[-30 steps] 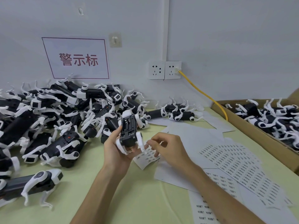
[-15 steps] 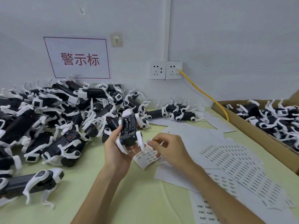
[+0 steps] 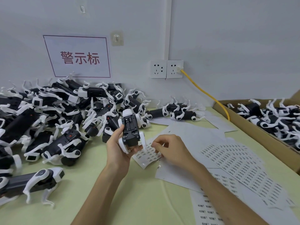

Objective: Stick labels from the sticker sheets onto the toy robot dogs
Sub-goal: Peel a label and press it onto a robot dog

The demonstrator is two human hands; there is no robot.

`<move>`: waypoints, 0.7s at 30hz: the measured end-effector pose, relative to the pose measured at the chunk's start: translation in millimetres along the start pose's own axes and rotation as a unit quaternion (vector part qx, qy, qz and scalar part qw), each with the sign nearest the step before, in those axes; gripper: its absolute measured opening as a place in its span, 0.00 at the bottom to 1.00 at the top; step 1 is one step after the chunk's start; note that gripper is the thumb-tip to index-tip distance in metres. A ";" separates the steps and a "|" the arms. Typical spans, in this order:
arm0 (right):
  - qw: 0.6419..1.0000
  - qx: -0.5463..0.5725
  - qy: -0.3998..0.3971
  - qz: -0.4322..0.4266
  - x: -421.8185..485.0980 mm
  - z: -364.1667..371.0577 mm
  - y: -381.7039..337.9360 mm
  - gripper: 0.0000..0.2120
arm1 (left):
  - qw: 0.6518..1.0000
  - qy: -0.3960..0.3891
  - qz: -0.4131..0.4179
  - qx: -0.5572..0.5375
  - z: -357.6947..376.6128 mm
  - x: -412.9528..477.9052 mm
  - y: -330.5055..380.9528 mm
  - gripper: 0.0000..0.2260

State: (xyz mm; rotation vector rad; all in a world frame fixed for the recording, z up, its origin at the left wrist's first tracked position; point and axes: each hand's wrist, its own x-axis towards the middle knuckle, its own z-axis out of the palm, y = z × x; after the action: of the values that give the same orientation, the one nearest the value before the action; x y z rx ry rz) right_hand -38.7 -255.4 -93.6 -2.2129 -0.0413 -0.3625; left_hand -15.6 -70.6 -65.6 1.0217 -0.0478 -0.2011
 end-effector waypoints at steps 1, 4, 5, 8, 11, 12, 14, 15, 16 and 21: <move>0.999 -0.003 -0.037 0.001 0.1 -3.4 0.0 0.06 | 1.000 -0.001 0.002 0.006 0.4 -0.6 -0.2 0.15; 0.991 -0.005 -0.135 -0.003 -1.3 -15.5 -0.9 0.06 | 1.000 -0.006 0.005 0.007 1.0 -1.1 -0.1 0.14; 0.987 -0.007 -0.161 -0.004 -2.2 -19.9 -0.7 0.06 | 1.000 -0.006 0.004 0.008 1.3 -1.3 0.0 0.14; 0.977 -0.013 -0.213 -0.005 -4.5 -28.8 0.9 0.07 | 1.000 -0.008 0.003 0.006 1.1 -1.6 0.8 0.14; 0.975 -0.020 -0.219 0.007 -5.8 -32.0 1.8 0.08 | 1.000 -0.009 0.005 0.006 1.1 -1.6 0.9 0.15; 0.975 -0.025 -0.221 0.008 -6.3 -32.1 1.2 0.08 | 1.000 -0.008 0.005 0.004 1.2 -1.7 1.2 0.15; 0.974 -0.039 -0.224 0.008 -7.2 -31.2 -0.1 0.08 | 1.000 -0.004 0.004 0.001 1.5 -1.9 1.5 0.15; 0.973 -0.045 -0.226 0.008 -7.7 -30.7 -0.4 0.08 | 1.000 -0.002 0.003 -0.001 1.7 -1.9 1.6 0.14; 0.972 -0.048 -0.229 0.009 -8.0 -30.2 -0.7 0.08 | 1.000 -0.001 0.004 -0.001 1.9 -1.8 1.4 0.14; 0.971 -0.043 -0.235 0.007 -7.9 -28.3 -1.8 0.08 | 1.000 0.000 0.002 0.001 2.9 -2.5 0.4 0.13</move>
State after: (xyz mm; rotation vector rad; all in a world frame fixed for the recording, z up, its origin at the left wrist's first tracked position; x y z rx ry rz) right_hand -53.5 -275.5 -78.0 -2.3379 -0.2713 0.1789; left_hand -18.4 -72.4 -63.6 1.0226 -0.0501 -0.1980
